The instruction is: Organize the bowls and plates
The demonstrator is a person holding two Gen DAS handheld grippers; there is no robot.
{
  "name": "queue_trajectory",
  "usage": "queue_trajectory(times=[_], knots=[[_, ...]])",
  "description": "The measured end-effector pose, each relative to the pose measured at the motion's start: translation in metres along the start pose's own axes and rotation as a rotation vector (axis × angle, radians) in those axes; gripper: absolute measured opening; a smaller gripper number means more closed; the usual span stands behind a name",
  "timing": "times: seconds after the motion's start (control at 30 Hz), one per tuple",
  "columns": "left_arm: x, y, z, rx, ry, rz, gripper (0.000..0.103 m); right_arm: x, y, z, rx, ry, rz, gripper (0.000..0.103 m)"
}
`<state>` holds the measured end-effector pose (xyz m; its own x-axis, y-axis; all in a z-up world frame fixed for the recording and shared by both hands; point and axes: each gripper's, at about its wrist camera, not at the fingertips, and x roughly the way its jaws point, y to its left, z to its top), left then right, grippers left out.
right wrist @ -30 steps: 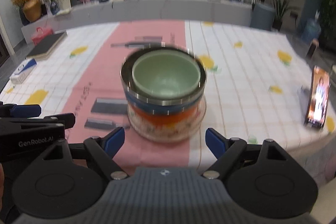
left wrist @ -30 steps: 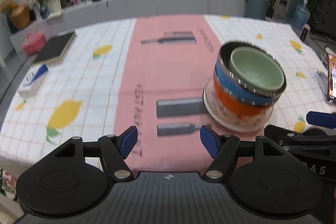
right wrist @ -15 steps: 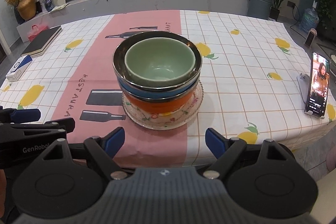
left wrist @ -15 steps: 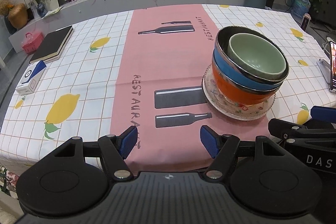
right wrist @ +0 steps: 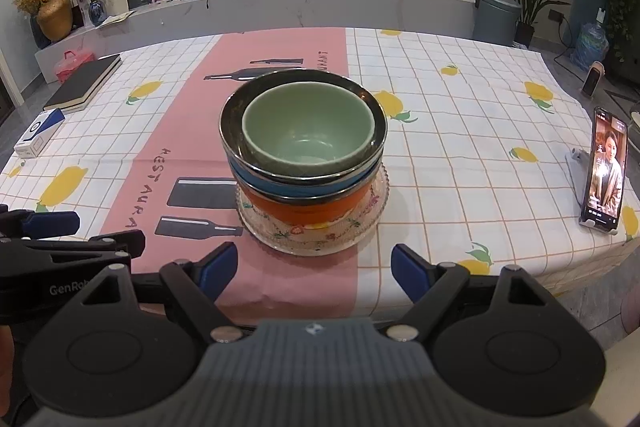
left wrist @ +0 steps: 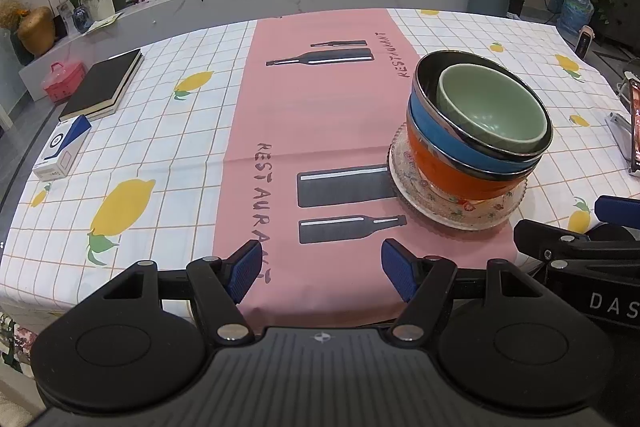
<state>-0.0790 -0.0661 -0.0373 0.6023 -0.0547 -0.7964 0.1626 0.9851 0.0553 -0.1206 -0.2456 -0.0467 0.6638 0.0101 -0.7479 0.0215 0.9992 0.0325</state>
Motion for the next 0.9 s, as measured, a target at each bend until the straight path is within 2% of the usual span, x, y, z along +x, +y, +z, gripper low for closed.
queue_trajectory(times=[0.9], knots=[[-0.0014,0.005,-0.0024,-0.013,0.001,-0.002,0.08,-0.0014,0.0037,0.0021,-0.01,-0.017,0.005,0.083]])
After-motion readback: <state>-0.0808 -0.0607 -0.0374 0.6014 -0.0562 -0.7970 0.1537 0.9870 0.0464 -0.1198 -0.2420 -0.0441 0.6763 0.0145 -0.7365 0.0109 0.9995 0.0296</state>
